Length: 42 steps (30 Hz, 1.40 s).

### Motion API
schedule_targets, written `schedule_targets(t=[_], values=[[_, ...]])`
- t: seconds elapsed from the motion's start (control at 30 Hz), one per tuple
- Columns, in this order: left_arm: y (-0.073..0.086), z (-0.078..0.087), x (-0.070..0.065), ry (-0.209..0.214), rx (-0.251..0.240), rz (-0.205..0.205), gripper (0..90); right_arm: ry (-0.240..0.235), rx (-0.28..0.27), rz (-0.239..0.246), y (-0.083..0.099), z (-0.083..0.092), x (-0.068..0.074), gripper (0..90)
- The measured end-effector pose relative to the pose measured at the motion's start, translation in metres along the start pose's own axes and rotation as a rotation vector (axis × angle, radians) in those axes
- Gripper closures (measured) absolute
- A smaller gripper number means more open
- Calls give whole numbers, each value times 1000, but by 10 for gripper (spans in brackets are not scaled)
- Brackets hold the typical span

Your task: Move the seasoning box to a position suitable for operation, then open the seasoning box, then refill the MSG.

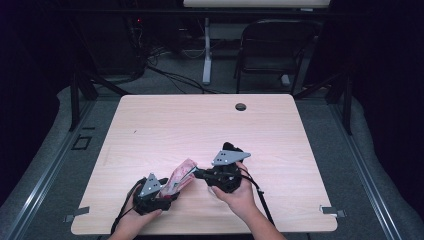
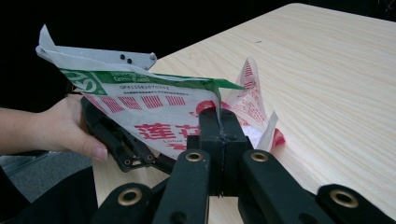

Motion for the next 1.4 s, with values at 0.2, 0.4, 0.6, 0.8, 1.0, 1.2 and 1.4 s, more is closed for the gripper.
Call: schedule_targets(t=[0.2, 0.4, 0.6, 0.8, 1.0, 1.2, 1.4], values=[[-1, -2, 0, 11, 8, 7, 345, -3, -2, -2, 0, 1, 1, 900], [0, -3, 4, 27, 17, 44, 415, -9, -4, -9, -1, 0, 1, 900], [-1, -6, 6, 19, 25, 51, 411, -15, -9, -19, -1, 0, 1, 900], [0, -7, 7, 17, 37, 49, 420, -20, -11, -28, -2, -1, 1, 900], [-2, -11, 10, -6, 51, 62, 439, -22, -8, -27, -2, -1, 1, 900], [-2, -13, 11, -21, 65, 63, 486, -26, -9, -29, -2, -1, 1, 900], [-2, -13, 12, -27, 66, 64, 517, -24, -12, -29, -2, -1, 1, 900]])
Point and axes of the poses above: each handheld gripper's, and its own axes: z roughly backward along the jaws, y roughly out of its underside, x roughly to its left, the point moved 9 cm from there along -z, roughly forward along the jaws, and after that the axes turned 15 degrees about y, right-handed, at the moved point
